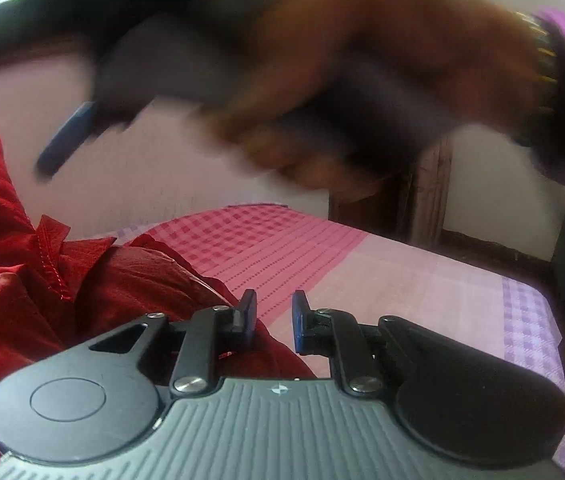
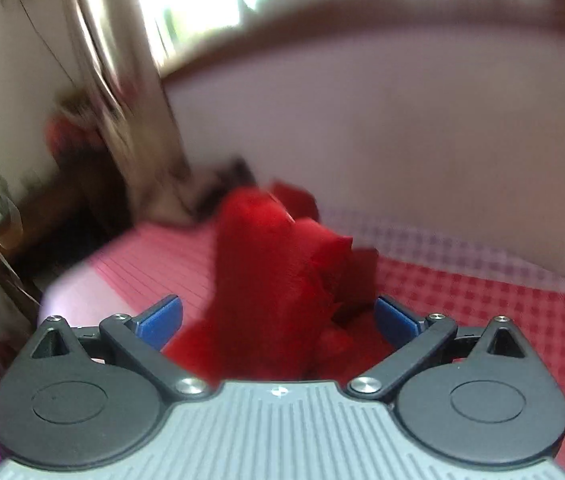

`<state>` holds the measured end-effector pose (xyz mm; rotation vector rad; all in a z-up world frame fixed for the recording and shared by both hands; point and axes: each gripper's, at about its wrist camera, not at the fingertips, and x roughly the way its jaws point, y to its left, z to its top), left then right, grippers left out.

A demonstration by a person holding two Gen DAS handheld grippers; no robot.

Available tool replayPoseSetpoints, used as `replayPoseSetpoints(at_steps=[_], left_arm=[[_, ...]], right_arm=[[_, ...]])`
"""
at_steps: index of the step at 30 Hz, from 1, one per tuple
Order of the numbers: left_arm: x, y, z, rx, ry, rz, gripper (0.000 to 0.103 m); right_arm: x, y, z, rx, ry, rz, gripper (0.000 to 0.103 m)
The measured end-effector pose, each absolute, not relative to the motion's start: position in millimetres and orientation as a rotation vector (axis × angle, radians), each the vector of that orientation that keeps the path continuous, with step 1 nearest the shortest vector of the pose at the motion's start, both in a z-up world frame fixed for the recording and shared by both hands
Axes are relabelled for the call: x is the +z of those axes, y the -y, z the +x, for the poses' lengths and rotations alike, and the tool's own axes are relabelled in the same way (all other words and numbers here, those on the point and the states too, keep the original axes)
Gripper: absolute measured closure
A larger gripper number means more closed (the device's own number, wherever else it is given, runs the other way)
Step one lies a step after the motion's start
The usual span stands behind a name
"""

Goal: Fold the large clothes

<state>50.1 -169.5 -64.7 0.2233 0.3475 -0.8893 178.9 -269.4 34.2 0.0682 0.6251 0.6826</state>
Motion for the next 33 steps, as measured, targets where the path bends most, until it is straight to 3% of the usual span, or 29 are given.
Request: replayPoseSetpoints(at_steps=[2, 3, 13, 15, 19, 23, 24, 25, 26, 27, 29, 30, 33], left_arm=[[-63.4, 159.5, 34.7, -0.876, -0.325, 0.232, 0.078], [-61.4, 151.4, 26.1, -0.87, -0.309, 0.23, 0.068], [-24.4, 19.4, -58.8, -0.498, -0.062, -0.021, 0.032], [-18.9, 2.9, -41.2, -0.443, -0.088, -0.077, 0.015], [-21.7, 6.7, 19.3, -0.608, -0.294, -0.038, 0.017], [-40.0, 15.8, 40.1, -0.69, -0.35, -0.066, 0.012], [-42.7, 14.8, 39.3, -0.708, -0.341, -0.089, 0.012], [-45.9, 15.1, 37.6, -0.718, -0.331, -0.099, 0.012], [-49.7, 16.5, 35.9, -0.715, -0.321, -0.092, 0.012], [-52.9, 17.9, 32.6, -0.715, -0.309, -0.08, 0.012], [-57.2, 24.1, 24.7, -0.726, -0.295, -0.06, 0.012], [-59.0, 29.2, 21.7, -0.728, -0.285, -0.04, 0.012], [-64.2, 42.7, 16.5, -0.686, -0.23, 0.02, 0.012]], right_arm=[[22.7, 248.3, 187.1, 0.705, -0.653, 0.006, 0.049], [18.8, 237.0, 187.2, 0.714, -0.662, -0.046, 0.065], [21.9, 282.1, 136.5, 0.661, -0.552, 0.006, 0.082], [14.7, 292.1, 135.7, 0.645, -0.555, 0.054, 0.083], [12.1, 299.5, 131.9, 0.663, -0.542, 0.122, 0.083], [9.6, 304.6, 135.1, 0.707, -0.581, 0.244, 0.079], [8.0, 305.3, 136.3, 0.71, -0.587, 0.258, 0.064], [6.6, 304.1, 138.0, 0.733, -0.594, 0.274, 0.032], [4.7, 300.4, 140.1, 0.745, -0.593, 0.28, 0.013], [2.6, 295.9, 141.8, 0.726, -0.588, 0.275, 0.0], [-0.9, 282.6, 149.4, 0.737, -0.596, 0.267, 0.0], [-1.5, 269.6, 152.9, 0.765, -0.594, 0.256, 0.004], [-4.9, 226.8, 149.9, 0.757, -0.577, 0.089, 0.079]])
